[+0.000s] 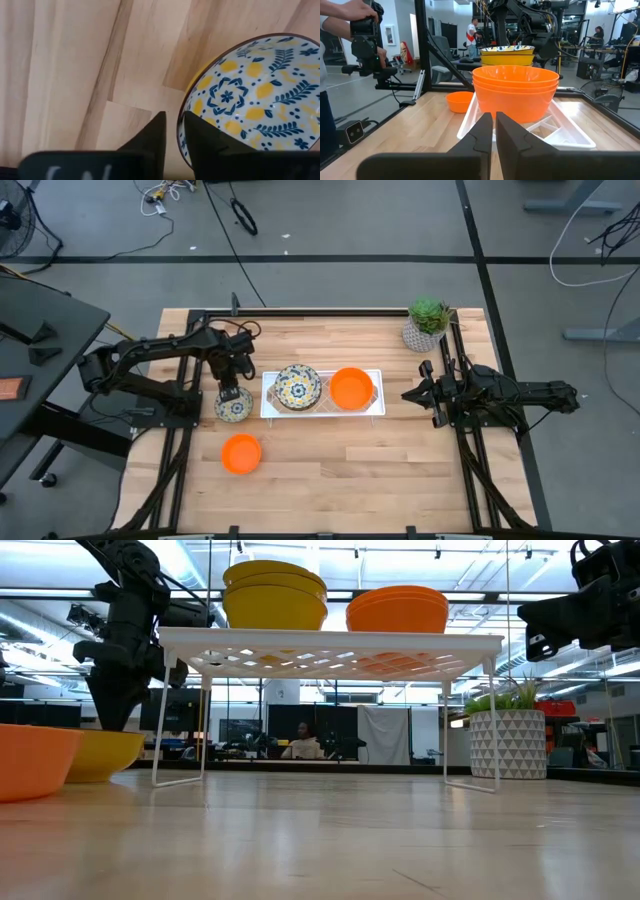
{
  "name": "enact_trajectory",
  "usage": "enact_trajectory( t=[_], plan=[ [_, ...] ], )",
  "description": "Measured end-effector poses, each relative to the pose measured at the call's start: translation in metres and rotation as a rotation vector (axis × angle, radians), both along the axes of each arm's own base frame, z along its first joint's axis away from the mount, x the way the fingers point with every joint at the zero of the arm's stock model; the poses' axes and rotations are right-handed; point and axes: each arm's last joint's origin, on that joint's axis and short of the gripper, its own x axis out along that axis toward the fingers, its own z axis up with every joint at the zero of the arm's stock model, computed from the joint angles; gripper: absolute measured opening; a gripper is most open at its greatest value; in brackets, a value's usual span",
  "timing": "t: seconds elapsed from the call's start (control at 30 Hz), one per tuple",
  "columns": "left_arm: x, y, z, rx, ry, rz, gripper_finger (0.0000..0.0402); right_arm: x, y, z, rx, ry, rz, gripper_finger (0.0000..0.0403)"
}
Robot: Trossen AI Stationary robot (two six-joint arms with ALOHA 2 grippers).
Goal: Pick & Place Mini bowls
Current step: Stack the white patterned bowl on the white patterned bowl on the shelf
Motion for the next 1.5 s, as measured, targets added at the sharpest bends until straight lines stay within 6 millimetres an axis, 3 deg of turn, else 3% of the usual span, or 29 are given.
enact_trajectory(
  t=[0.17,0.3,0.83,1.5],
  plan=[
    [0.0001,0.0001,0.0001,0.001,0.000,-0.001,0.0042,0.0000,0.0000,0.0000,0.000,0.000,0.000,0.0027],
    [0.0000,0.0001,0.0001,0.002,0.001,-0.002,0.0044,0.0000,0.0000,0.0000,0.000,0.000,0.000,0.0027],
    [-0.0031,-0.0018,0.0009,-0.011,0.020,-0.187,0.0187,0.0000,0.0000,0.0000,0.000,0.000,0.000,0.0027],
    [0.0035,0.0023,0.0009,0.052,-0.040,-0.233,0.0197,0.0000,0.0000,0.0000,0.000,0.000,0.000,0.0027]
  ],
)
